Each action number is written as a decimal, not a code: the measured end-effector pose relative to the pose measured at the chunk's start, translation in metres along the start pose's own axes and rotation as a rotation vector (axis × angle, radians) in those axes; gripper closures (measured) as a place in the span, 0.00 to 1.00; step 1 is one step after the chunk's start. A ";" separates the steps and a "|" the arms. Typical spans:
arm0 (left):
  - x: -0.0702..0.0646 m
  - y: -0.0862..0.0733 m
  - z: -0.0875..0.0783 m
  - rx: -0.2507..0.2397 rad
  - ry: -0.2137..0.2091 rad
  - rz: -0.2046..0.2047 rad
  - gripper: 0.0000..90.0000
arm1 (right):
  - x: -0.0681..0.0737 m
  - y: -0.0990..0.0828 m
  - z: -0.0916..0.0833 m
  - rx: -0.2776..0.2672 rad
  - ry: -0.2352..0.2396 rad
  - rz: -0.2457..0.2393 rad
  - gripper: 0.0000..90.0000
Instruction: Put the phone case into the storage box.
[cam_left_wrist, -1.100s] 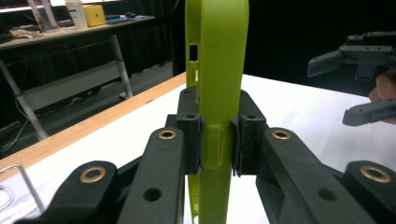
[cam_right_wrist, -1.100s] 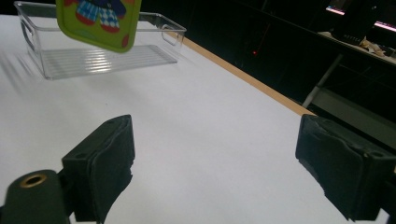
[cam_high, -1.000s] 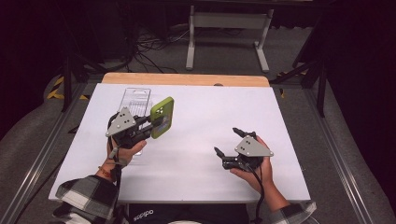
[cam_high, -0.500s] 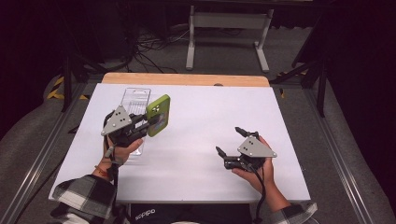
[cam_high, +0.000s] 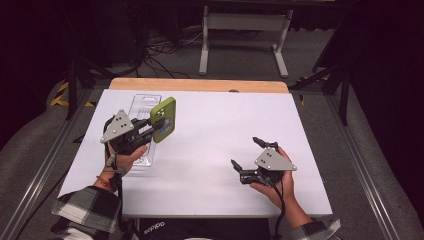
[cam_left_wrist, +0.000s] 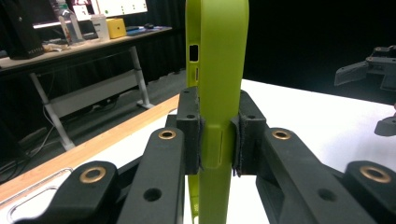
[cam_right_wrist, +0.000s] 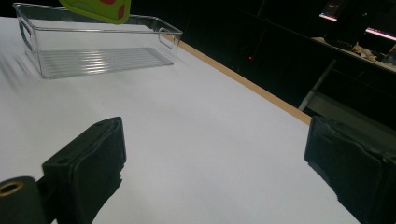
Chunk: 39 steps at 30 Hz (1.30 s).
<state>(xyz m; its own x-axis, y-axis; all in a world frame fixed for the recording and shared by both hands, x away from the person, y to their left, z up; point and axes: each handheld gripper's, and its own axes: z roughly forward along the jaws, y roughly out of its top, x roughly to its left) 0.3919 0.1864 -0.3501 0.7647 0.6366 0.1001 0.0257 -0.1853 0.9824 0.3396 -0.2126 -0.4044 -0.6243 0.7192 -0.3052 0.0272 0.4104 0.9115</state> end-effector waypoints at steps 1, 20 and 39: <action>0.000 0.000 0.000 0.000 0.000 0.000 0.86 | 0.000 0.000 0.000 -0.004 -0.004 0.003 0.07; 0.011 0.004 -0.014 0.005 0.022 0.015 0.86 | 0.001 -0.001 0.002 0.006 0.013 -0.003 0.07; 0.022 0.005 -0.029 -0.008 0.048 0.015 0.86 | 0.001 0.000 0.003 0.004 0.009 -0.001 0.08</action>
<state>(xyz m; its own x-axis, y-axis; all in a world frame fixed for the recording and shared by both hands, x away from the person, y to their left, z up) 0.3901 0.2213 -0.3381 0.7332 0.6689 0.1224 0.0087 -0.1893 0.9819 0.3415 -0.2104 -0.4057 -0.6317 0.7132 -0.3038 0.0293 0.4136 0.9100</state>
